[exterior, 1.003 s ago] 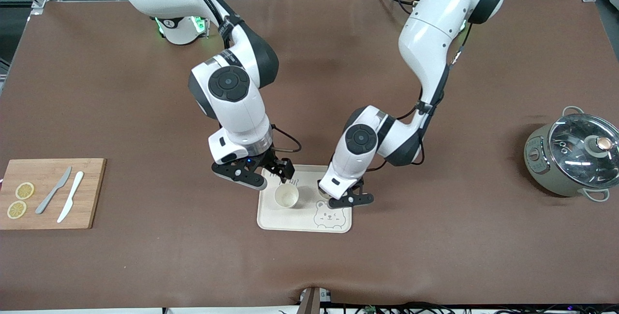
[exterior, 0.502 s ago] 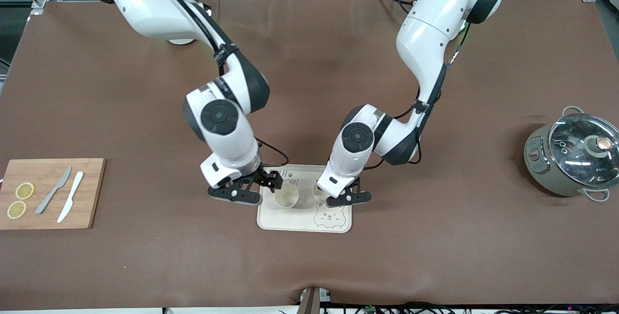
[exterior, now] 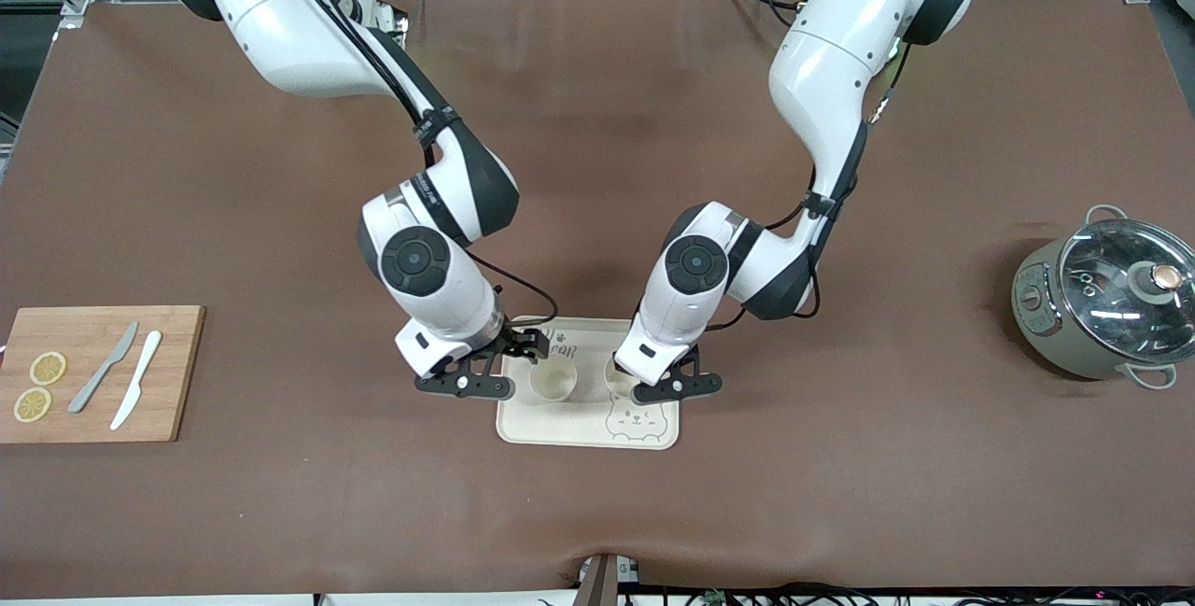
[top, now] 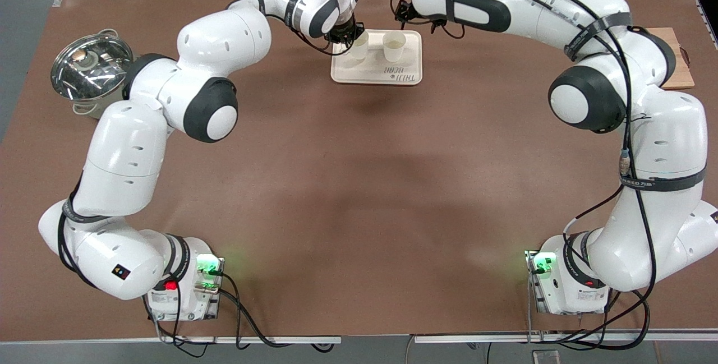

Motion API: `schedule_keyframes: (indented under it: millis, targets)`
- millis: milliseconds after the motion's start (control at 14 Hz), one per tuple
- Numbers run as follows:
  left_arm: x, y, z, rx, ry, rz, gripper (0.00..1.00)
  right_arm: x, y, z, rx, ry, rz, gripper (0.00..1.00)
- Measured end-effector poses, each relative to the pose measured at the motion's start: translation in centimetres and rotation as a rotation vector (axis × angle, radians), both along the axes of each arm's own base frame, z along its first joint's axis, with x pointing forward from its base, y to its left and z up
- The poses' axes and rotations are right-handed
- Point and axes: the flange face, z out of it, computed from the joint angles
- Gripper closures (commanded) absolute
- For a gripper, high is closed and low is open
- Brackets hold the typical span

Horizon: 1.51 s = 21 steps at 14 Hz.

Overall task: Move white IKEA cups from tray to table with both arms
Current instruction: 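Close both grippers on the two white cups on the tray, then carry the cup with the left gripper toward the steel pot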

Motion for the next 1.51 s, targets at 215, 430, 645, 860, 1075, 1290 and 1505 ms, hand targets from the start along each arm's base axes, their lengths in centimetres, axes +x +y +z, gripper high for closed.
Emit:
schedule_keyframes:
  millis: [215, 430, 645, 860, 1075, 1290, 1505]
  targets:
    - [0.1, 1.0, 1.2, 0.037, 0.045, -0.009, 1.00, 0.2, 0.3, -1.6, 0.009, -0.011, 0.000, 0.00]
    - [0.1, 2.4, 4.9, 0.076, 0.099, -0.009, 1.00, 0.4, 0.4, -2.7, 0.016, -0.019, -0.003, 0.00]
    - [0.1, 4.3, 9.7, 0.101, 0.130, -0.025, 1.00, 0.6, 0.5, -3.7, 0.029, -0.036, -0.005, 0.00]
    - [0.1, 6.3, 14.4, 0.096, 0.138, -0.025, 1.00, 0.8, 0.5, -4.8, 0.035, -0.044, -0.008, 0.00]
    - [0.3, 10.3, 20.0, 0.073, 0.164, -0.048, 1.00, 0.9, 0.4, -5.1, 0.033, -0.044, -0.010, 0.00]
    - [0.3, 16.2, 25.4, 0.067, 0.192, -0.094, 1.00, 1.0, 0.3, -5.3, 0.035, -0.048, -0.011, 0.00]
    - [0.4, 21.1, 28.4, 0.069, 0.202, -0.128, 1.00, 1.0, 0.4, -6.2, 0.041, -0.056, -0.012, 0.00]
